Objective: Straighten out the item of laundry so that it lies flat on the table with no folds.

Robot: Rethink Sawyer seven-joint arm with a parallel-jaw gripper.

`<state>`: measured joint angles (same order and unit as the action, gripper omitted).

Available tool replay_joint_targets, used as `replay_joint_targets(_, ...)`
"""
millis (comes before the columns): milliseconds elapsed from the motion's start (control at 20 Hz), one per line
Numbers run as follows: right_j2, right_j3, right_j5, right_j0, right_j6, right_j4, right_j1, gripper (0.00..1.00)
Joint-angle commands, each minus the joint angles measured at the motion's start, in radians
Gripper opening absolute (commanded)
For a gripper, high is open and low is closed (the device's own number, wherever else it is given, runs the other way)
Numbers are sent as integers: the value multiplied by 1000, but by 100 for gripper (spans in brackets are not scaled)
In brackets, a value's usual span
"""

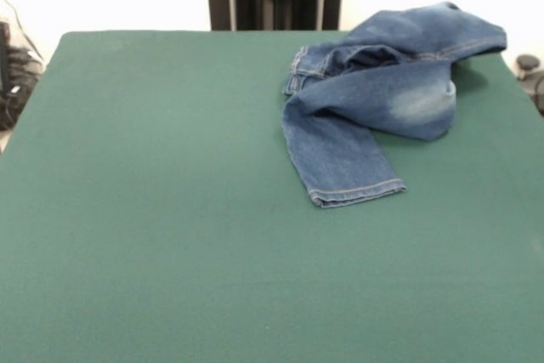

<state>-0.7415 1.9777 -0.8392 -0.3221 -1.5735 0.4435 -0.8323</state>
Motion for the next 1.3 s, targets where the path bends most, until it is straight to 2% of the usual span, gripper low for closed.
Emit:
replay_joint_targets(50, 5, -116, 1, 29, 63, 84, 38, 100)
replay_joint_targets(150, 5, -124, -11, 27, 89, 112, 44, 100)
replay_joint_targets(200, -10, -137, 24, 16, 104, 122, 56, 100)
replay_joint_targets(350, -37, -161, -45, -9, 199, 138, 56, 100)
replay_joint_targets(500, -81, -227, -96, -54, 367, 180, 96, 100)
replay_joint_targets(750, -187, -258, -221, -152, 633, 176, 95, 100)
replay_joint_targets(1050, -250, -210, -344, -246, 810, 178, 52, 100)
replay_joint_targets(1300, -245, -186, -328, -281, 872, 218, 92, 100)
